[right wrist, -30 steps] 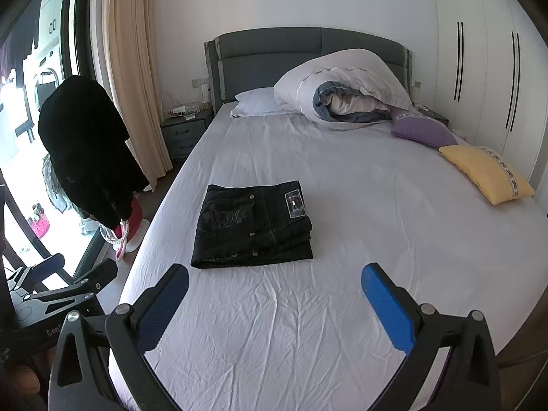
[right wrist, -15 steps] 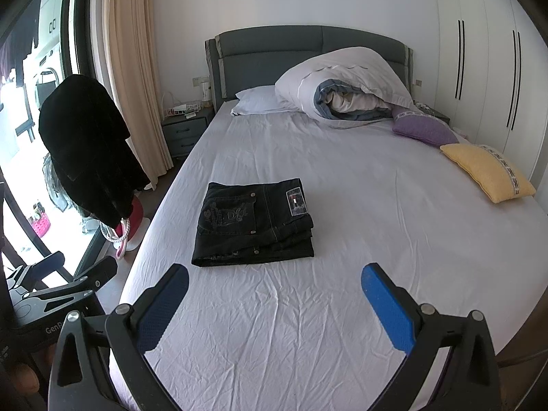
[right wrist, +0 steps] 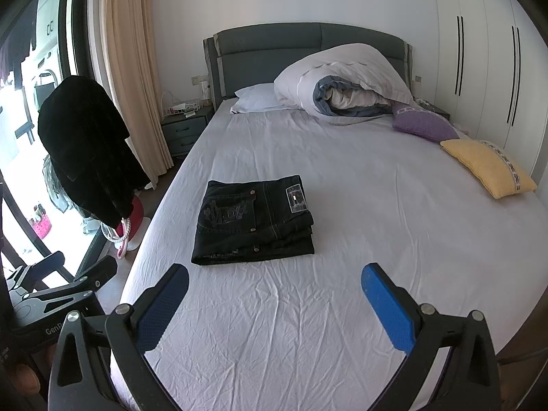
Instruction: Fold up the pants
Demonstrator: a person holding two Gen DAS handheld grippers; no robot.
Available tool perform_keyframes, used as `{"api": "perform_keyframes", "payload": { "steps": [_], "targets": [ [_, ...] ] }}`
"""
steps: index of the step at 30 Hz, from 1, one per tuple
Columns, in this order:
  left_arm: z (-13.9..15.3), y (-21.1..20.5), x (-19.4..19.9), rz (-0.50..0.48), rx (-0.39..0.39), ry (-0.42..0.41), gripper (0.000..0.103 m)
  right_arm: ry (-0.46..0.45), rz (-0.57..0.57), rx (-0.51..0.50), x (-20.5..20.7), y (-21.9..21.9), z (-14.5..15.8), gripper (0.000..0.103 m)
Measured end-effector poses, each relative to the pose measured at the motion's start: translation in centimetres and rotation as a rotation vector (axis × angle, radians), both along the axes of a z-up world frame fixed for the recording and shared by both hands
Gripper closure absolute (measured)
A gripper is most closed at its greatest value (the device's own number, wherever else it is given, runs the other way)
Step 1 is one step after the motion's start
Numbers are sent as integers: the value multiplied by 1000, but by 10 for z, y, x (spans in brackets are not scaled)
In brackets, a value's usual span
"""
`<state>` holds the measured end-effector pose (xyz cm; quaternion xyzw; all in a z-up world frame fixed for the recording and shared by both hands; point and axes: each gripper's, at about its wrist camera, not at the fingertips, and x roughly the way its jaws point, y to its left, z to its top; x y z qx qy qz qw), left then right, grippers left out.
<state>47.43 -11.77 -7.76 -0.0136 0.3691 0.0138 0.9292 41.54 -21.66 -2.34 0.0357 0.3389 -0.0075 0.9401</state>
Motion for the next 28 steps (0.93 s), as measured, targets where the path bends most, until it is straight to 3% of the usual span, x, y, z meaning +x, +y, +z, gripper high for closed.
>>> {"api": "perform_keyframes", "payload": {
  "steps": [28],
  "targets": [
    [-4, 4, 1, -20, 6, 1, 0, 13, 0, 15, -12, 7, -9, 0]
  ]
}}
